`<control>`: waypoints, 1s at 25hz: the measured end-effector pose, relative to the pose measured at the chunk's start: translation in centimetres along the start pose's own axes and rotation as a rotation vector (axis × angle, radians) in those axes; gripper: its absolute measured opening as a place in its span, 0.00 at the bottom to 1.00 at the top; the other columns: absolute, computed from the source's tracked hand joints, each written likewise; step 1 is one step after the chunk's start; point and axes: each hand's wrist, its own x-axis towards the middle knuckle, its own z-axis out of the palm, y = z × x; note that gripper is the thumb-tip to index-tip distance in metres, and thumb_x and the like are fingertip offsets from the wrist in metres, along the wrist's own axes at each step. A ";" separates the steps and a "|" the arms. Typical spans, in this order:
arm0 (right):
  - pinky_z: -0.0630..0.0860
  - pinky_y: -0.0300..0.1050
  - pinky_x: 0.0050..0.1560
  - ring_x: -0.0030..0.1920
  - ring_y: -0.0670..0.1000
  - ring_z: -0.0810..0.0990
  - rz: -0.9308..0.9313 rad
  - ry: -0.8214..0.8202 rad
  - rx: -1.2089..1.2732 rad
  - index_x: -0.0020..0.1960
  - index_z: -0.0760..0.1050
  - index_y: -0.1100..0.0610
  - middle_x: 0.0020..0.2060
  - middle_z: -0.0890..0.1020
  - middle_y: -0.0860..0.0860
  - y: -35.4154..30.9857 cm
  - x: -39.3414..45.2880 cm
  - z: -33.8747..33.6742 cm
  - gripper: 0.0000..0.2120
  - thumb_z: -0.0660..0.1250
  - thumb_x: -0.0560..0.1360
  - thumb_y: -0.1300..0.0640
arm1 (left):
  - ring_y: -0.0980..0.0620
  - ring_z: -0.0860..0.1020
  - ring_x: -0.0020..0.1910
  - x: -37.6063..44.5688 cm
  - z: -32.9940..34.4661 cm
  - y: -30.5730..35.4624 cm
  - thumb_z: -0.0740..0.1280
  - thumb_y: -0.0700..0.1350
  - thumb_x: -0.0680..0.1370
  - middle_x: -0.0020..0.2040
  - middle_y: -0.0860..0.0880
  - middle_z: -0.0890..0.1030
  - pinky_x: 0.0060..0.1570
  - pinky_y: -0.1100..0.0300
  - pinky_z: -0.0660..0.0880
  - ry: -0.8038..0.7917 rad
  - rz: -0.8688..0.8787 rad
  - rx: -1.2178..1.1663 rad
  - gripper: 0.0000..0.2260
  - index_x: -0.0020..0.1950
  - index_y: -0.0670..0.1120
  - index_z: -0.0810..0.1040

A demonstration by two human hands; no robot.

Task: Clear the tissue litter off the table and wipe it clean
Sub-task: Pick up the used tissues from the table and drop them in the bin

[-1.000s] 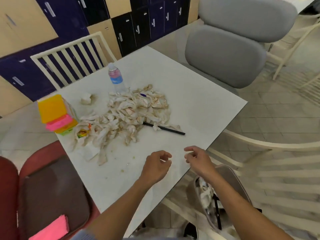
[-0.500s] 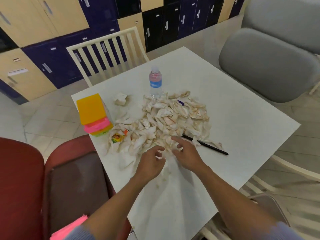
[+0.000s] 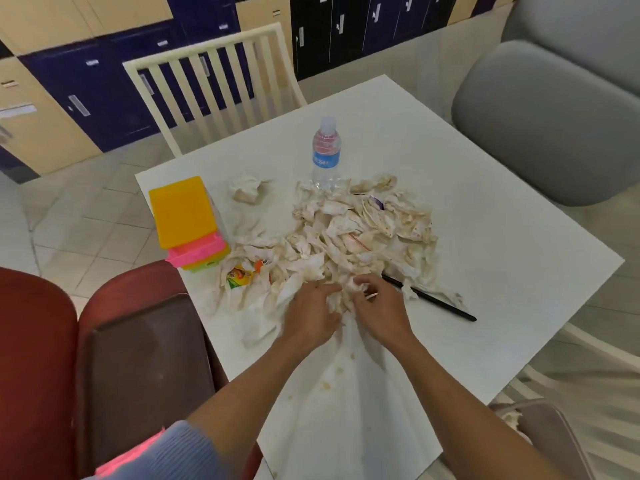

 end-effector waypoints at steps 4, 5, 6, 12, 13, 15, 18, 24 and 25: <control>0.71 0.28 0.33 0.34 0.45 0.76 0.054 0.056 0.139 0.51 0.78 0.50 0.41 0.78 0.47 0.2 -1.3 -2.4 0.10 0.65 0.74 0.62 | 0.52 0.81 0.49 -0.1 0.5 0.1 0.67 0.42 0.76 0.50 0.51 0.84 0.48 0.64 0.75 0.036 -0.033 0.018 0.10 0.55 0.49 0.83; 0.72 0.29 0.33 0.35 0.47 0.77 0.071 0.073 0.168 0.50 0.78 0.49 0.40 0.77 0.48 0.5 -1.7 -3.2 0.10 0.65 0.74 0.62 | 0.53 0.81 0.45 -0.4 0.6 0.1 0.67 0.43 0.77 0.47 0.50 0.85 0.41 0.69 0.74 0.032 -0.056 -0.018 0.08 0.52 0.48 0.84; 0.72 0.31 0.33 0.36 0.49 0.77 0.087 0.089 0.189 0.50 0.78 0.49 0.40 0.77 0.48 1.0 -2.1 -4.0 0.09 0.65 0.74 0.62 | 0.54 0.81 0.43 -0.8 0.8 0.3 0.67 0.43 0.77 0.45 0.51 0.84 0.37 0.72 0.71 0.029 -0.079 -0.073 0.07 0.50 0.48 0.84; 0.73 0.41 0.37 0.42 0.59 0.81 0.182 0.192 0.209 0.48 0.78 0.48 0.42 0.79 0.51 6.6 -6.2 -9.9 0.09 0.66 0.74 0.61 | 0.64 0.77 0.39 -4.3 2.7 4.8 0.69 0.43 0.75 0.40 0.58 0.81 0.36 0.76 0.68 0.023 -0.040 -0.262 0.04 0.46 0.49 0.84; 0.73 0.42 0.38 0.42 0.59 0.81 0.199 0.216 0.209 0.47 0.78 0.47 0.42 0.79 0.52 7.9 -7.1 -10.9 0.09 0.66 0.74 0.62 | 0.64 0.77 0.40 -5.1 3.4 6.0 0.69 0.43 0.75 0.41 0.58 0.81 0.36 0.76 0.68 0.010 -0.020 -0.276 0.04 0.45 0.50 0.84; 0.73 0.44 0.38 0.40 0.60 0.80 0.246 0.266 0.226 0.45 0.77 0.47 0.40 0.78 0.52 10.6 -9.0 -12.9 0.11 0.66 0.74 0.63 | 0.63 0.78 0.41 -6.8 5.0 8.7 0.70 0.44 0.75 0.42 0.58 0.82 0.37 0.76 0.70 -0.024 0.012 -0.301 0.04 0.44 0.52 0.83; 0.71 0.42 0.33 0.34 0.55 0.74 0.314 0.337 0.276 0.44 0.78 0.48 0.38 0.75 0.56 14.6 -12.2 -16.1 0.12 0.65 0.73 0.65 | 0.61 0.79 0.41 -9.4 7.6 12.9 0.71 0.45 0.75 0.42 0.58 0.84 0.39 0.74 0.71 -0.084 0.054 -0.329 0.04 0.42 0.53 0.83; 0.72 0.44 0.33 0.34 0.54 0.76 0.470 0.378 0.263 0.48 0.77 0.52 0.39 0.77 0.55 22.5 -18.7 -21.1 0.09 0.64 0.75 0.65 | 0.58 0.81 0.40 -14.1 13.3 19.4 0.71 0.45 0.73 0.40 0.57 0.85 0.47 0.61 0.78 -0.247 0.112 -0.385 0.05 0.39 0.53 0.84; 0.74 0.46 0.36 0.35 0.54 0.76 0.500 0.369 0.258 0.50 0.77 0.53 0.39 0.77 0.55 23.9 -19.4 -21.5 0.09 0.65 0.75 0.65 | 0.56 0.82 0.41 -14.6 14.3 20.3 0.71 0.45 0.73 0.41 0.56 0.85 0.48 0.59 0.78 -0.261 0.110 -0.399 0.05 0.39 0.53 0.85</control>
